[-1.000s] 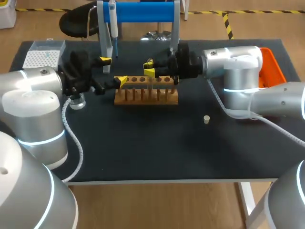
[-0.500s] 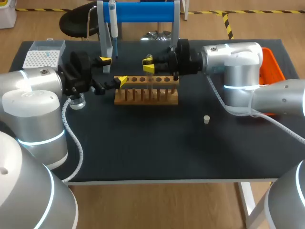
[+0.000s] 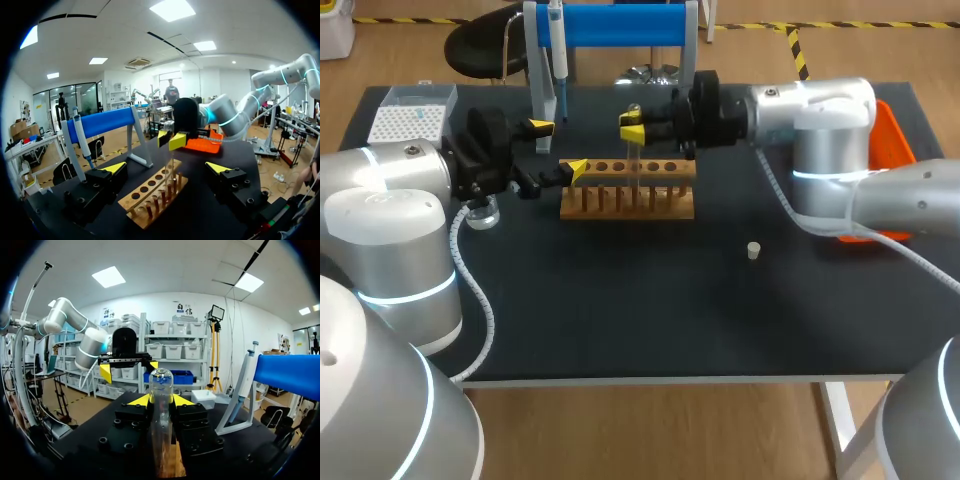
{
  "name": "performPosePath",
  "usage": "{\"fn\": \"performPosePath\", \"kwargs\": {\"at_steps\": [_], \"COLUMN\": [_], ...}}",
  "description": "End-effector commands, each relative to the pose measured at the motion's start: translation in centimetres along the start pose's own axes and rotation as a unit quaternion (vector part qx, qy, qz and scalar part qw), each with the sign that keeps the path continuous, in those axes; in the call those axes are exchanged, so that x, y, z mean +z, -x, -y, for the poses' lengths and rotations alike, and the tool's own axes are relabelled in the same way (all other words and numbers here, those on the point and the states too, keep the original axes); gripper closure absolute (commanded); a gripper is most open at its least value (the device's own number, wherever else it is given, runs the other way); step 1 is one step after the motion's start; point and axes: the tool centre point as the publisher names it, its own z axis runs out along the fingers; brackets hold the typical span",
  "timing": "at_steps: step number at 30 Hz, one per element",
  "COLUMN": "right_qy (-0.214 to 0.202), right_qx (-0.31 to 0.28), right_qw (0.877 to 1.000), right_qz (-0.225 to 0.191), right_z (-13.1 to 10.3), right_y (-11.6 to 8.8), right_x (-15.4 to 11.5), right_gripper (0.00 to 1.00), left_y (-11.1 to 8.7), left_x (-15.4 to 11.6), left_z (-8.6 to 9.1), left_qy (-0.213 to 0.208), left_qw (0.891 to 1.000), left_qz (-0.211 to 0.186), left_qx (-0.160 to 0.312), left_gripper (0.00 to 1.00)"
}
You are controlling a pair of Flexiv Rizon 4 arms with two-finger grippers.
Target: Invert the test tube, pick up the pipette, mount the tip to pipette, aspirate from beaker and dispense into the tube, eject the tip, return the pipette, and cap with the stopper.
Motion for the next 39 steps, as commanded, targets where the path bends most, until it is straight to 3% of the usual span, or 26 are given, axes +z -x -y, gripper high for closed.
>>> {"fn": "performPosePath", "kwargs": {"at_steps": [1,18,35,39], "right_qy": [-0.004,-0.001,-0.004,-0.004], "right_qx": [-0.002,-0.02,-0.016,-0.016], "right_qw": [1.0,1.0,0.999,0.999], "right_qz": [0.004,0.011,0.028,0.028], "right_z": [-0.9,-3.6,-4.3,-4.3], "right_y": [-0.4,-1.4,-5.7,-5.7], "right_x": [-0.3,-1.5,-5.3,-5.3], "right_gripper": [1.0,1.0,1.0,1.0], "left_y": [-0.1,-0.1,-0.1,-0.1], "left_x": [0.1,0.1,0.1,0.1], "left_z": [-0.1,-0.1,-0.1,-0.1], "left_qy": [-0.001,-0.001,-0.001,-0.001], "left_qw": [1.0,1.0,1.0,1.0], "left_qz": [0.002,0.002,0.002,0.002], "left_qx": [0.0,0.0,0.0,0.0], "left_gripper": [0.0,0.0,0.0,0.0]}}
